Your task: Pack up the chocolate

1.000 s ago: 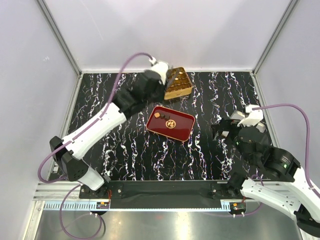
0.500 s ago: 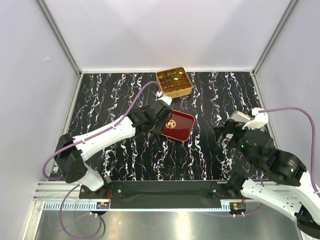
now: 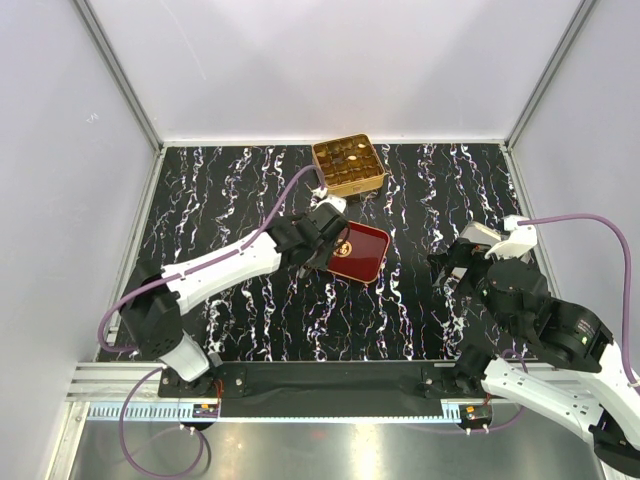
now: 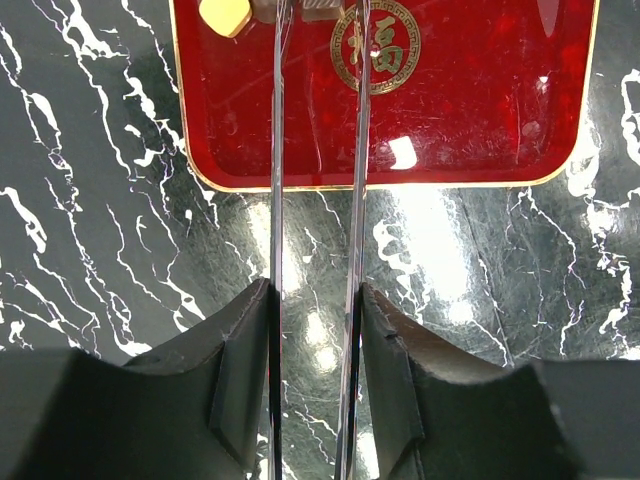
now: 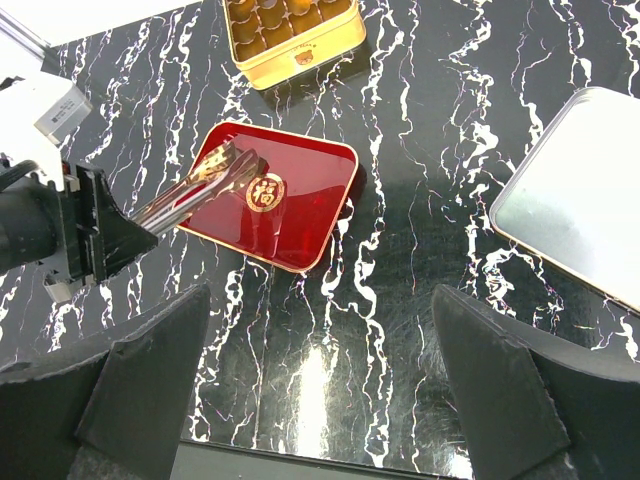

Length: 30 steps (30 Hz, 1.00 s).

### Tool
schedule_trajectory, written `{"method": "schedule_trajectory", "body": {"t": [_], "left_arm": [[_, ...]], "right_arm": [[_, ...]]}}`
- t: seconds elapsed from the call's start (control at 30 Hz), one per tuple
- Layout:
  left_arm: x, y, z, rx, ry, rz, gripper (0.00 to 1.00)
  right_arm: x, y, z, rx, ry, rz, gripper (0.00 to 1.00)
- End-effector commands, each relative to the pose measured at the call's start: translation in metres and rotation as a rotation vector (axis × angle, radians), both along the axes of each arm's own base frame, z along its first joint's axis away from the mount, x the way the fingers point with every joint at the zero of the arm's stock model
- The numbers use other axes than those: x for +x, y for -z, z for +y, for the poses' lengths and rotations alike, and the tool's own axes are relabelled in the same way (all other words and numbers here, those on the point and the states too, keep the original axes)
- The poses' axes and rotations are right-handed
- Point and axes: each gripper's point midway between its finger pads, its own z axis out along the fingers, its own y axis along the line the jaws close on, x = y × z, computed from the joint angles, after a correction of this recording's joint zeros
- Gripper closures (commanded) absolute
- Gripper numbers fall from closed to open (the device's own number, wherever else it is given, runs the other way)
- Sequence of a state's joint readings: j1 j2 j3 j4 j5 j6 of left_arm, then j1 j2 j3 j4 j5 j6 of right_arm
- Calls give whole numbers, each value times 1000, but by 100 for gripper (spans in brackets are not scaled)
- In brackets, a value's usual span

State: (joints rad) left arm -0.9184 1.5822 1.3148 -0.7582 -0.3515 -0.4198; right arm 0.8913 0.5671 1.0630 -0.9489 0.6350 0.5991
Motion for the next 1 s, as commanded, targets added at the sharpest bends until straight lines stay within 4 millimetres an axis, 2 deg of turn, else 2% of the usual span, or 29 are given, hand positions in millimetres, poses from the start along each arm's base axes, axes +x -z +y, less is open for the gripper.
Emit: {"method": "schedule_trajectory", "body": {"t": [0.0,0.33,0.63,0.83,0.97], "left_arm": [[7,-1,-12,-38,-15,-21,57],[10,16,-16,-17,-14,1,57],[13,17,-21,-10,-6,2,58],[10,6,-19,-16,-8,8,61],[9,-16,-18,-40,-4,-13,63]], "right_arm": [[2,-12,1,27,8,-25,0],[1,-14,-3,31,16,-38,0],[0,-17,-5,36,21,-45,1],[-1,-17,-7,42,25,-45,0],[-2,-18,-6,56,22,-46,0]]}}
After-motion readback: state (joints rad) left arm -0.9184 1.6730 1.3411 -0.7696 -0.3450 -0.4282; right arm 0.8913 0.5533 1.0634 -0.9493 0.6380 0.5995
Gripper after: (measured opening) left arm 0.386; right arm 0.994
